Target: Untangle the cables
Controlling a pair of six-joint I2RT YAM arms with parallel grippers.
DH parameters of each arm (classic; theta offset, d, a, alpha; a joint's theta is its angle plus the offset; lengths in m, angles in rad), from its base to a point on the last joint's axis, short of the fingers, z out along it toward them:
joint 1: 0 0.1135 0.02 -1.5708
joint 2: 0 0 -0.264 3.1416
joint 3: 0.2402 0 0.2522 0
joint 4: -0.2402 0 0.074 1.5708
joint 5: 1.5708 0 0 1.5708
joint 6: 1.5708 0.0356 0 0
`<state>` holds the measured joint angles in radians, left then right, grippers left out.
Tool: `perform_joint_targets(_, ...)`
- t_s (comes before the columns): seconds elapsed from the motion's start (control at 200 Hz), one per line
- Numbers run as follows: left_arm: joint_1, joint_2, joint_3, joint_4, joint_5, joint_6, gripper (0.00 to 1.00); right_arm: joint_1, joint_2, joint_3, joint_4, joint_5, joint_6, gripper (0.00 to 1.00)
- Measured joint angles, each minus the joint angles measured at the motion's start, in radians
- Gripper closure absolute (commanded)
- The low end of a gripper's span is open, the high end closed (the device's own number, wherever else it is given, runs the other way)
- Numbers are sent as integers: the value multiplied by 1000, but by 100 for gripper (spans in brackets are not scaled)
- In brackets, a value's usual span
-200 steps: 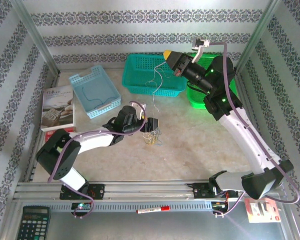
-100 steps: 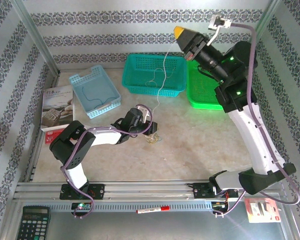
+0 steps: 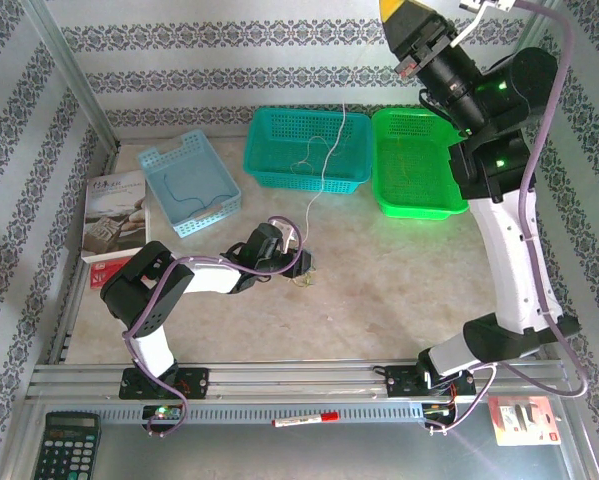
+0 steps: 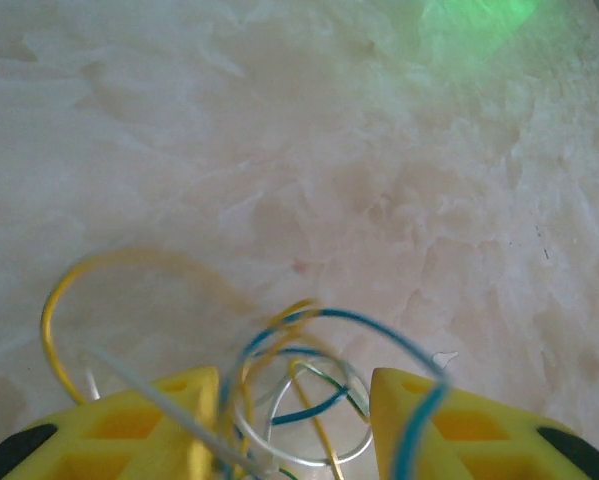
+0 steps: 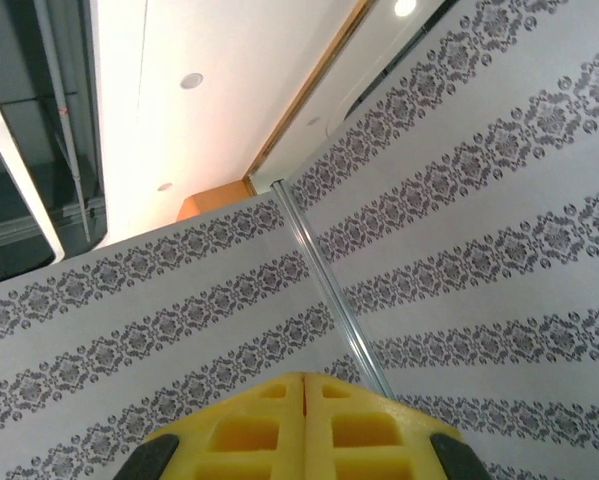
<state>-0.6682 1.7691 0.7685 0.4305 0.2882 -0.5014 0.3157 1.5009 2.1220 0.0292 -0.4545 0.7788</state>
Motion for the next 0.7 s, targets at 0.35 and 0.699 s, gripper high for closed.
perform_joint_targets(0.35,0,0,-31,14,7,-12,56,-37,72,195,-47,0,0,100)
perform_joint_targets(0.699,0,0,-40,27,11,-26,53,-105,148,408,-67,4,27,100)
